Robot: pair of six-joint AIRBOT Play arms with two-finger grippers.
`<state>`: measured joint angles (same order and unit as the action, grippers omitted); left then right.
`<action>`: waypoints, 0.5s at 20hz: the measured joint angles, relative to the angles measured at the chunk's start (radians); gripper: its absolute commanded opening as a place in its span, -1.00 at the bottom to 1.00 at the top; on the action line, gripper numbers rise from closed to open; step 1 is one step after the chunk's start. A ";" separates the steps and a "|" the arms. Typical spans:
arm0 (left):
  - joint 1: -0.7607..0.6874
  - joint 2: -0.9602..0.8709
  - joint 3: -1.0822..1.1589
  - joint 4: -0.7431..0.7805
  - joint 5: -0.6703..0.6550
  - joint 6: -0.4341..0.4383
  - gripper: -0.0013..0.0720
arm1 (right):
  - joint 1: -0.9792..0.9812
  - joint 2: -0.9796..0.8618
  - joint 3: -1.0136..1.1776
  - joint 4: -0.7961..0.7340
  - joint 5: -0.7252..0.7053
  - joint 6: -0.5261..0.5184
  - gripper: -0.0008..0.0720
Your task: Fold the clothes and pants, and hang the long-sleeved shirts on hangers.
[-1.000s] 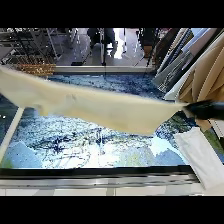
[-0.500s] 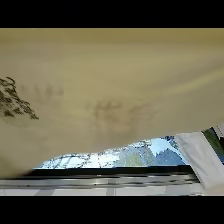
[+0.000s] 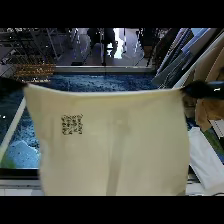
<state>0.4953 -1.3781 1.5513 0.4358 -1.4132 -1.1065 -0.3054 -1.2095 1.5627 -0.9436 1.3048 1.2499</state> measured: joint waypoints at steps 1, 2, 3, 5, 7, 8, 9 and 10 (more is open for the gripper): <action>-0.035 -0.060 -0.026 0.064 0.052 -0.002 -0.95 | 0.028 -0.066 -0.055 -0.018 -0.072 0.007 -0.93; -0.063 -0.126 -0.044 0.116 0.112 -0.013 -0.95 | 0.052 -0.136 -0.096 -0.032 -0.156 0.009 -0.93; -0.083 -0.189 -0.051 0.153 0.173 -0.025 -0.95 | 0.070 -0.201 -0.122 -0.043 -0.224 0.020 -0.93; -0.108 -0.310 -0.039 0.209 0.255 -0.049 -0.95 | 0.093 -0.327 -0.142 -0.044 -0.354 0.046 -0.93; -0.121 -0.394 0.000 0.237 0.295 -0.063 -0.95 | 0.106 -0.421 -0.130 -0.039 -0.427 0.061 -0.93; -0.124 -0.422 0.021 0.249 0.300 -0.069 -0.95 | 0.109 -0.451 -0.120 -0.032 -0.449 0.069 -0.93; -0.126 -0.439 0.040 0.256 0.299 -0.073 -0.95 | 0.112 -0.470 -0.109 -0.029 -0.454 0.070 -0.93; -0.128 -0.451 0.058 0.261 0.285 -0.076 -0.95 | 0.114 -0.485 -0.097 -0.031 -0.449 0.077 -0.93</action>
<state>0.3672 -1.8294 1.6096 0.6971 -1.1282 -1.1820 -0.1917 -1.6943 1.4658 -0.9741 0.8555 1.3273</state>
